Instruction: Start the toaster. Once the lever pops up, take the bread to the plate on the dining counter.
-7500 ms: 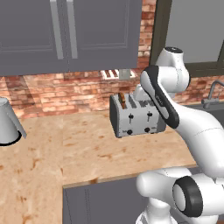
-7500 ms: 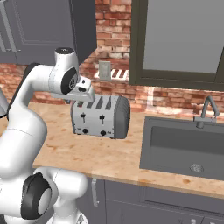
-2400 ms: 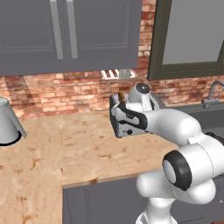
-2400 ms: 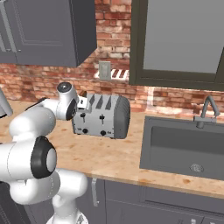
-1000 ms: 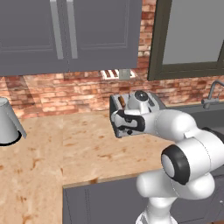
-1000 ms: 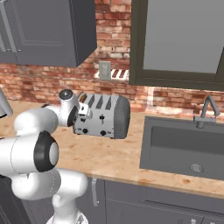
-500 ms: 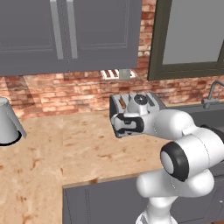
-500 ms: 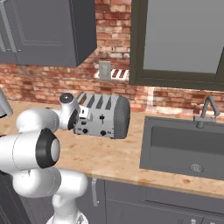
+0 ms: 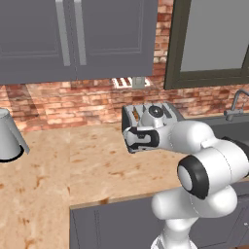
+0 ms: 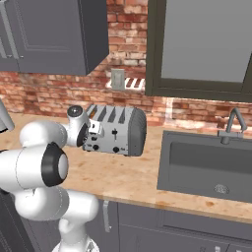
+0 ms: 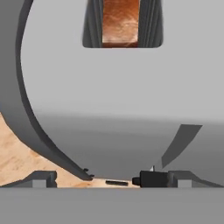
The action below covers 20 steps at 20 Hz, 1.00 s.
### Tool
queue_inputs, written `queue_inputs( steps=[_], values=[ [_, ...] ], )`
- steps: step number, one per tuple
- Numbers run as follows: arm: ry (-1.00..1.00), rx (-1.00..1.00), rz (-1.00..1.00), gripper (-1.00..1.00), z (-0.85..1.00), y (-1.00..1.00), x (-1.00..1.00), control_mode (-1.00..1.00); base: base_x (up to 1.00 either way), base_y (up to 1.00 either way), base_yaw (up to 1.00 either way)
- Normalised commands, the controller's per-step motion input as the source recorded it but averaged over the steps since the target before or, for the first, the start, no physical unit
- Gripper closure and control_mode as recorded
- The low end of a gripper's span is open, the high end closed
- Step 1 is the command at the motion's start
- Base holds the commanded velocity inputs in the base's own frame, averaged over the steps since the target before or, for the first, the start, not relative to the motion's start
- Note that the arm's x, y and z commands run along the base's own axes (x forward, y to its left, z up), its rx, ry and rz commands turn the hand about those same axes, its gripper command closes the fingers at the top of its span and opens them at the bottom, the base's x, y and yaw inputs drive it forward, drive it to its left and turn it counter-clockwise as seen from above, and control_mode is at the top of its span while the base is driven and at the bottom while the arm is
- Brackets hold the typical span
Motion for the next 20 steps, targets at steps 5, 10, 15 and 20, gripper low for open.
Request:
queue_inputs(
  steps=[5, 10, 15, 20],
  values=[
    [0.00, 0.00, 0.00, -1.00, -0.22, 0.00, 0.00, -1.00, 0.00, 0.00, 0.00],
    [0.00, 0.00, 0.00, -1.00, -0.08, 0.00, 0.00, -1.00, 0.00, 0.00, 0.00],
    [0.00, 0.00, 0.00, -1.00, 0.00, 0.00, 0.00, -1.00, 0.00, 0.00, 0.00],
    [0.00, 0.00, 0.00, -1.00, 0.00, 0.00, 0.00, -1.00, 0.00, 0.00, 0.00]
  ],
)
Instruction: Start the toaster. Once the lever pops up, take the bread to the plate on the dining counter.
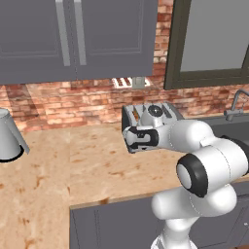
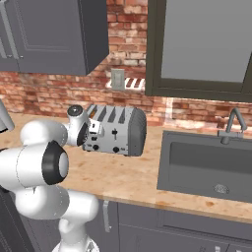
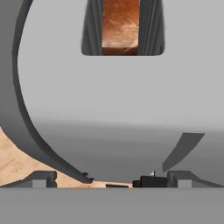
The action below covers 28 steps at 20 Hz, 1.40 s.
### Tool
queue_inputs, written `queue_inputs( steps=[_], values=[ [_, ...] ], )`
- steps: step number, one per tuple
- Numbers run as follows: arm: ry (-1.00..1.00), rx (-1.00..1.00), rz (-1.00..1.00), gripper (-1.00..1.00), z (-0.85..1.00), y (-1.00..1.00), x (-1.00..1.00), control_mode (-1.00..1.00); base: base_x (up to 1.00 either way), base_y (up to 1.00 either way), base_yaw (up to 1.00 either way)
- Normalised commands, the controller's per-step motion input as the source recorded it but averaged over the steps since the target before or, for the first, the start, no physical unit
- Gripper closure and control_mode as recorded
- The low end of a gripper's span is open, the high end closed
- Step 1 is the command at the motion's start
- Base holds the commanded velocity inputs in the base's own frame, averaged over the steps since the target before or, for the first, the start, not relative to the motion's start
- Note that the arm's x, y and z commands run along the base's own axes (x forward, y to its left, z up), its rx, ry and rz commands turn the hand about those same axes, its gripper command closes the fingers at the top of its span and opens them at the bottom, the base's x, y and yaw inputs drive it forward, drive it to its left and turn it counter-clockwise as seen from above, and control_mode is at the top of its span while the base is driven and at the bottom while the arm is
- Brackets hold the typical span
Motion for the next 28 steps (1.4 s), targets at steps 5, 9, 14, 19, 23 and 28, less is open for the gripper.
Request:
queue_inputs(
  steps=[5, 9, 14, 19, 23, 28],
  values=[
    [0.00, 0.00, 0.00, -1.00, 0.01, 0.00, 0.00, -1.00, 0.00, 0.00, 0.00],
    [0.00, 0.00, 0.00, -1.00, 0.15, 0.00, -0.01, -1.00, 0.00, 0.00, 0.00],
    [0.00, 0.00, 0.00, -1.00, 0.25, 0.00, -0.01, -1.00, 0.00, 0.00, 0.00],
    [0.00, 0.00, 0.00, -1.00, 0.09, 0.00, -0.04, -1.00, 0.00, 0.00, 0.00],
    [-0.01, 0.00, 0.00, -1.00, 0.06, -0.05, -0.15, -1.00, 0.00, 0.00, 0.00],
    [-0.11, 0.00, 0.00, -1.00, 0.17, -0.05, -0.26, -1.00, 0.00, 0.00, 0.00]
  ],
)
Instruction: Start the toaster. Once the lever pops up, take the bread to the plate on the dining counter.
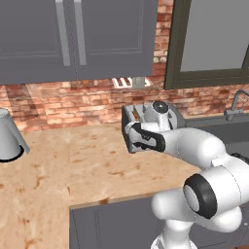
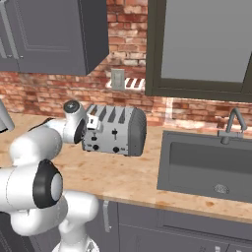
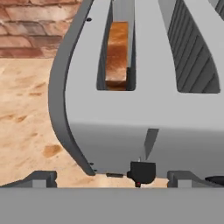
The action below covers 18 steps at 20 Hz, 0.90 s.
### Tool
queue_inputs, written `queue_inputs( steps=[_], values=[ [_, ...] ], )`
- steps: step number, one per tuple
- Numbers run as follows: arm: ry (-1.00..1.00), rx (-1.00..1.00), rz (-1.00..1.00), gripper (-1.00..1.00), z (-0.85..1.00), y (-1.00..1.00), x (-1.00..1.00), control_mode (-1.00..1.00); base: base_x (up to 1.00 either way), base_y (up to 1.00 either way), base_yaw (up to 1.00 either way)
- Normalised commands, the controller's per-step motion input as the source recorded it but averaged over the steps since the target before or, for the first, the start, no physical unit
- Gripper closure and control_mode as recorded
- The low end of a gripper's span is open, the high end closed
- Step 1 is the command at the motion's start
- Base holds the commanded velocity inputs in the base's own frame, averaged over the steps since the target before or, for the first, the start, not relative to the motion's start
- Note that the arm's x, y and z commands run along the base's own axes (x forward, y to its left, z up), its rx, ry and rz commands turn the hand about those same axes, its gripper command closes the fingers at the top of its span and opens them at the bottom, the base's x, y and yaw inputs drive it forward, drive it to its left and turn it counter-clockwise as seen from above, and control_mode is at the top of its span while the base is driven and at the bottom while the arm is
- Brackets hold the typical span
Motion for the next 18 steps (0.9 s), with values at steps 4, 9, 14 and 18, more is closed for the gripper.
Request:
queue_inputs(
  steps=[4, 9, 14, 18],
  values=[
    [-0.13, 0.00, 0.00, -1.00, 0.28, -0.04, -0.26, -1.00, 0.00, 0.00, 0.00],
    [-0.12, 0.00, 0.00, -1.00, 0.33, -0.05, -0.18, -1.00, 0.00, 0.00, 0.00],
    [-0.09, 0.00, 0.00, -1.00, 0.39, -0.07, -0.07, -1.00, 0.00, 0.00, 0.00],
    [-0.01, 0.00, -0.01, -1.00, 0.49, 0.00, 0.00, -1.00, 0.00, 0.00, 0.00]
  ],
)
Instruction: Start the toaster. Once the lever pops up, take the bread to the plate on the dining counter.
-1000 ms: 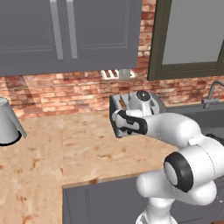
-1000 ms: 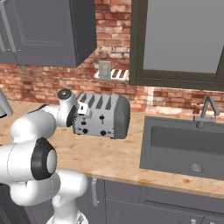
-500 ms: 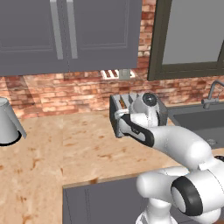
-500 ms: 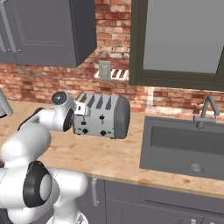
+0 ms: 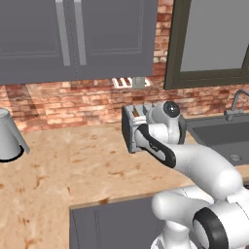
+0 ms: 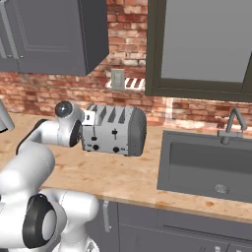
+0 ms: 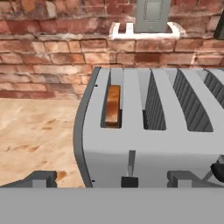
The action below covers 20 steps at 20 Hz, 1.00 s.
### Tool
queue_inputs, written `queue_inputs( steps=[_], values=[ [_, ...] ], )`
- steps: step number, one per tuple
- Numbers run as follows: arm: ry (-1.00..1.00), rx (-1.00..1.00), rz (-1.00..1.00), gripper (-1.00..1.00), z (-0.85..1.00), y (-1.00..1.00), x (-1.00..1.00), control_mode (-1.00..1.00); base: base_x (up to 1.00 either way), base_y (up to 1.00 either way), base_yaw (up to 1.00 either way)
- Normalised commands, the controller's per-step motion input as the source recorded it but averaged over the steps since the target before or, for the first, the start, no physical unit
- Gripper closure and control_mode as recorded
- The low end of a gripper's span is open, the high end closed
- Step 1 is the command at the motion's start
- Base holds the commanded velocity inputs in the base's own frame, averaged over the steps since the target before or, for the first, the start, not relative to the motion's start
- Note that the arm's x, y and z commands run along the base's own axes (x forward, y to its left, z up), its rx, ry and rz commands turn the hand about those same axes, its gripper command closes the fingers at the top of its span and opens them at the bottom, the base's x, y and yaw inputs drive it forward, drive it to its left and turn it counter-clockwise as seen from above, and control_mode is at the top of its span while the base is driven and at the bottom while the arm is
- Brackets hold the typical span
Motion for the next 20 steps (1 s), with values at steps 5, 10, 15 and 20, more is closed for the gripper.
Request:
queue_inputs(
  steps=[5, 10, 15, 20],
  values=[
    [0.00, 0.00, -0.02, -1.00, 0.35, 0.00, -0.04, -1.00, 0.00, 0.00, 0.00],
    [0.00, 0.00, -0.07, -1.00, 0.09, 0.00, -0.02, -1.00, 0.00, 0.00, 0.00],
    [0.00, 0.00, -0.06, -1.00, 0.00, 0.00, -0.01, -1.00, 0.00, 0.00, 0.00],
    [-0.06, 0.00, 0.00, -1.00, 0.00, 0.01, 0.00, -1.00, 0.00, 0.00, 0.00]
  ],
)
